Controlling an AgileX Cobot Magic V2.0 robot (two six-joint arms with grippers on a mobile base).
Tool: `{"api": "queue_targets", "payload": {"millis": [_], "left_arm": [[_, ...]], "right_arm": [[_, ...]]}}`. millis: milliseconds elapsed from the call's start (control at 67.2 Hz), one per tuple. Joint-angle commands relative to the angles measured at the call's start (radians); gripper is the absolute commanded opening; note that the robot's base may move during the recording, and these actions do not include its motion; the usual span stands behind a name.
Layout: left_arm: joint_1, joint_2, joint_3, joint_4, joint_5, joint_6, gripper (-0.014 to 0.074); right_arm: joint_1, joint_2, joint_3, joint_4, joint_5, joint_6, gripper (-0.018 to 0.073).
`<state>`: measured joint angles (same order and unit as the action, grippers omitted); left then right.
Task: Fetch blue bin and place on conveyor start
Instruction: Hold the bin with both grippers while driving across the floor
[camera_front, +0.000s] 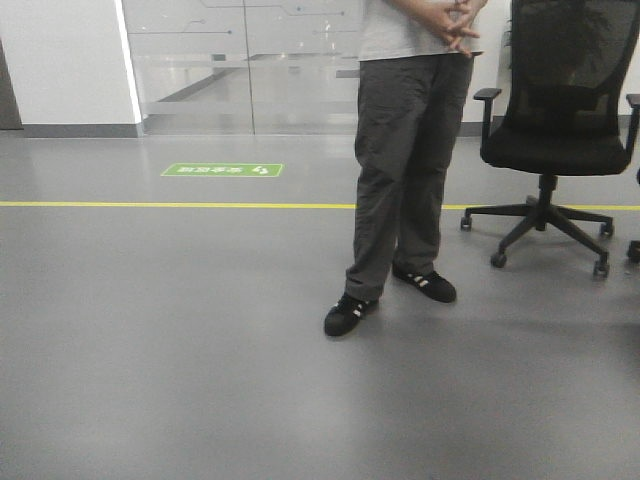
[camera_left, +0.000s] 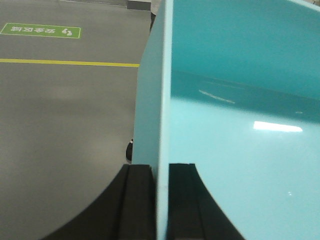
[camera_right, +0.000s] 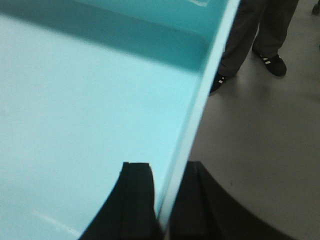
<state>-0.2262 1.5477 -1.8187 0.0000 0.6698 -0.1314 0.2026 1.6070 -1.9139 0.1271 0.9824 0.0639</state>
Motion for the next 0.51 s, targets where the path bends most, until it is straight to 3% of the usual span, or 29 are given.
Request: {"api": "queue_targets", "payload": {"millis": [0, 491], "left_arm": [[0.0, -0.016, -0.008, -0.014, -0.061, -0.005, -0.0111], [0.0, -0.016, -0.008, -0.014, -0.061, -0.005, -0.0111]], "right_arm": [[-0.001, -0.012, -0.01, -0.011, -0.026, -0.031, -0.0153], [-0.001, -0.012, -0.01, -0.011, -0.026, -0.031, -0.0153]]}}
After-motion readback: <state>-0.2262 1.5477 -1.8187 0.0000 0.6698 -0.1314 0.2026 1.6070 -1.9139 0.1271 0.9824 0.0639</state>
